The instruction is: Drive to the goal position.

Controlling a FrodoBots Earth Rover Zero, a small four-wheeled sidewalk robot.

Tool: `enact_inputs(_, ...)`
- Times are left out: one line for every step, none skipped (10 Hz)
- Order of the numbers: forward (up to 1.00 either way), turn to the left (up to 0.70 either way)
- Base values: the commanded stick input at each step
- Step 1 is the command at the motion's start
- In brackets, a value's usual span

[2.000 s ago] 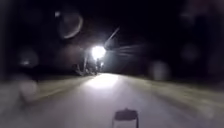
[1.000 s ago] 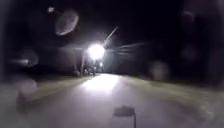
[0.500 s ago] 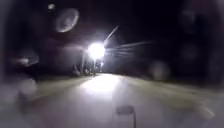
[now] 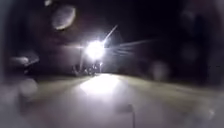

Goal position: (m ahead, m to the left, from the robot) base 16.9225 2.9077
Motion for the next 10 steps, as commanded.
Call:
enact_inputs(1.0, 0.13)
enact_inputs(1.0, 0.13)
enact_inputs(1.0, 0.1)
enact_inputs(1.0, 0.07)
enact_inputs(1.0, 0.04)
enact_inputs(1.0, 0.11)
enact_inputs(1.0, 0.12)
enact_inputs(1.0, 0.1)
enact_inputs(1.0, 0.09)
enact_inputs(1.0, 0.16)
